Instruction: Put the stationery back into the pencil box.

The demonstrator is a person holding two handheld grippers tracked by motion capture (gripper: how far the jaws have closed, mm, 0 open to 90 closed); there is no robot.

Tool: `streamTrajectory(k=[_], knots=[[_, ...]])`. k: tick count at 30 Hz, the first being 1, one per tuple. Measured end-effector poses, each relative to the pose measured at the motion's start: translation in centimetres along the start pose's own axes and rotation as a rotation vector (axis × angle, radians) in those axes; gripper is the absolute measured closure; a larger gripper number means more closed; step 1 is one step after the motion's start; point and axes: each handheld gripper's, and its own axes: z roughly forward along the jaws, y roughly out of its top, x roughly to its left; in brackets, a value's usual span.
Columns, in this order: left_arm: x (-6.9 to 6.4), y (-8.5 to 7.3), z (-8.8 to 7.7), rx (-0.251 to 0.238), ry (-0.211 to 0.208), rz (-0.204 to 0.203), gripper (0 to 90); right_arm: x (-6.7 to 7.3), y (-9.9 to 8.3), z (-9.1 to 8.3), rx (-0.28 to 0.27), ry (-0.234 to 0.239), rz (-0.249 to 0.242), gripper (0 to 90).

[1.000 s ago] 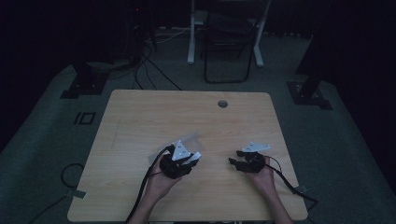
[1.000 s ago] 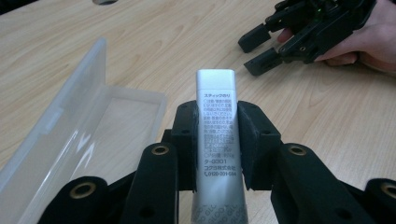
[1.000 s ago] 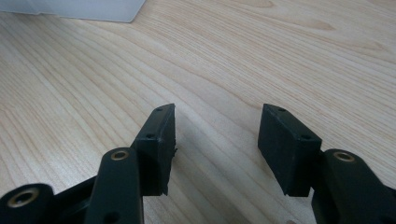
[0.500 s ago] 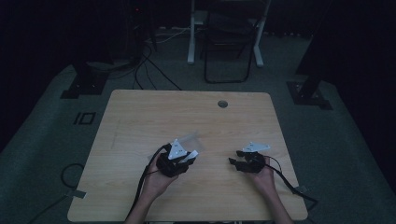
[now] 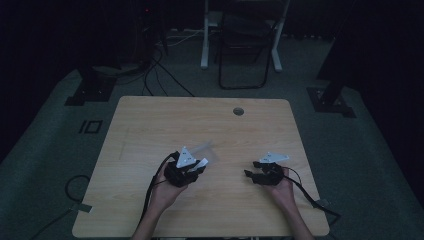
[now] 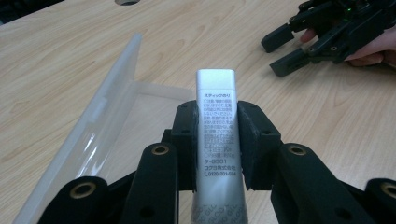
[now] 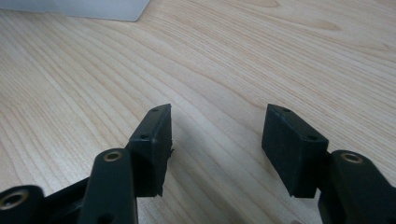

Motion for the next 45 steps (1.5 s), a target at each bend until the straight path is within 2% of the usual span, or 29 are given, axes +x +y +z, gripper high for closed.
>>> streamTrajectory(k=[18, 45], knots=[[1.5, -0.5, 0.0, -0.002, 0.023, -0.020, 70.5, 0.2, 0.0, 0.0, 0.005, 0.007, -0.017, 39.2], [2.4, -0.2, 0.7, -0.016, 0.015, 0.005, 70.5, 0.1, 0.0, 0.0, 0.005, 0.012, -0.012, 39.2]])
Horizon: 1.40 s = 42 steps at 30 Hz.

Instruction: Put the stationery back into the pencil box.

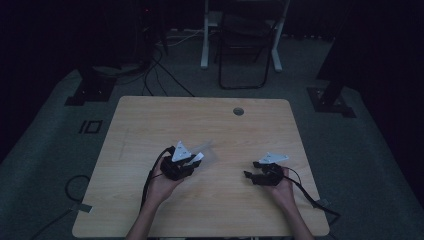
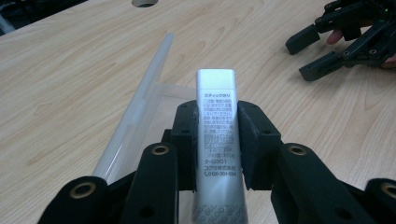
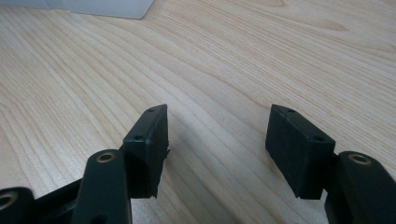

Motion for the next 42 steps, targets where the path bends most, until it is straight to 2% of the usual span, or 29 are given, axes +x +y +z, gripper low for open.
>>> streamTrajectory(k=[22, 42], knots=[[0.6, -0.1, 1.0, 0.017, 0.003, -0.003, 70.5, -0.1, 0.0, 0.0, 0.000, 0.005, 0.001, 39.2], [1.2, -0.4, 1.9, 0.040, 0.031, -0.011, 70.5, 0.0, 0.0, 0.0, 0.000, 0.004, 0.000, 39.2]])
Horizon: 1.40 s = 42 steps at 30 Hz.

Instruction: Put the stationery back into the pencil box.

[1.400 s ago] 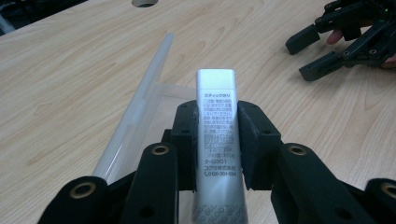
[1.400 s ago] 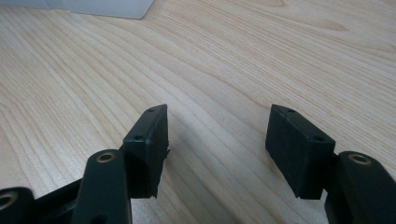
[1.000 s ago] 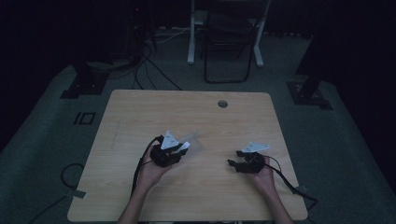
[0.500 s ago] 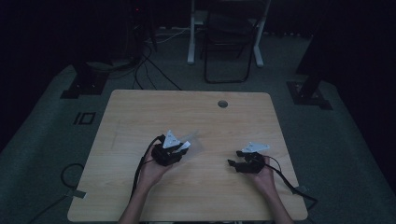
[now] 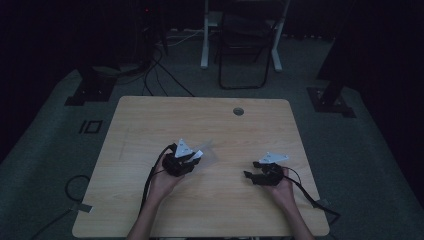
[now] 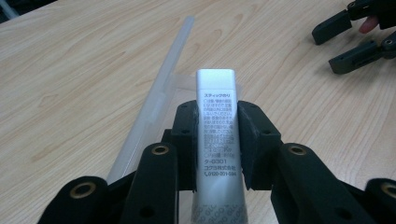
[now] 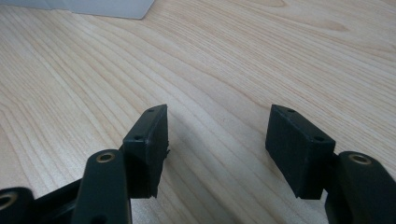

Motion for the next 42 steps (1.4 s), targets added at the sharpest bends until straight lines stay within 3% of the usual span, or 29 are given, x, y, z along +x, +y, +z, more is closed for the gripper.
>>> streamTrajectory(k=[14, 18, 42], knots=[[0.3, -0.2, 0.7, 0.017, 0.008, 0.003, 70.5, 0.0, 0.0, 0.0, 0.001, 0.000, -0.008, 39.2], [0.2, -0.3, 1.0, 0.031, 0.007, 0.029, 70.5, 0.0, 0.0, 0.0, 0.001, 0.001, -0.008, 39.2], [0.2, -0.8, 2.7, 0.074, 0.034, 0.054, 70.4, 0.0, -0.1, -0.1, 0.001, 0.002, -0.007, 39.2]])
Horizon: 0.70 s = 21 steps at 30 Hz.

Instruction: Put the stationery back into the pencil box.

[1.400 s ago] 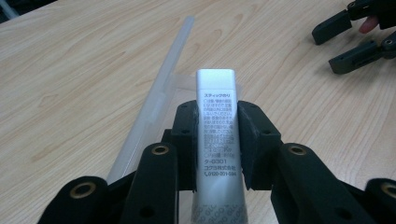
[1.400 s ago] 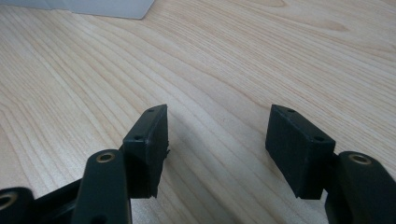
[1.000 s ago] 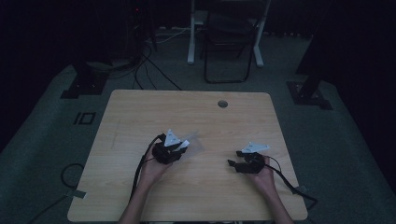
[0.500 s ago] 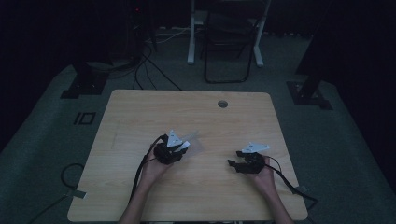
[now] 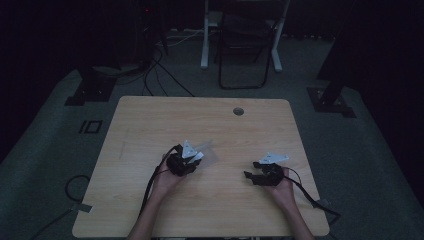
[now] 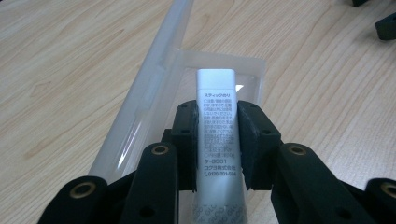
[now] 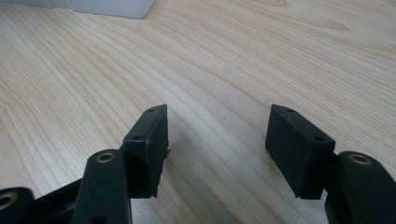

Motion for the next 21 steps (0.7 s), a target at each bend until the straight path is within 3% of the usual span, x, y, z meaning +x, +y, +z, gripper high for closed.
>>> streamTrajectory(k=[21], knots=[[-0.2, -0.5, 1.3, 0.038, 0.019, 0.023, 70.3, 0.0, -0.1, -0.1, -0.001, 0.003, 0.003, 39.2]])
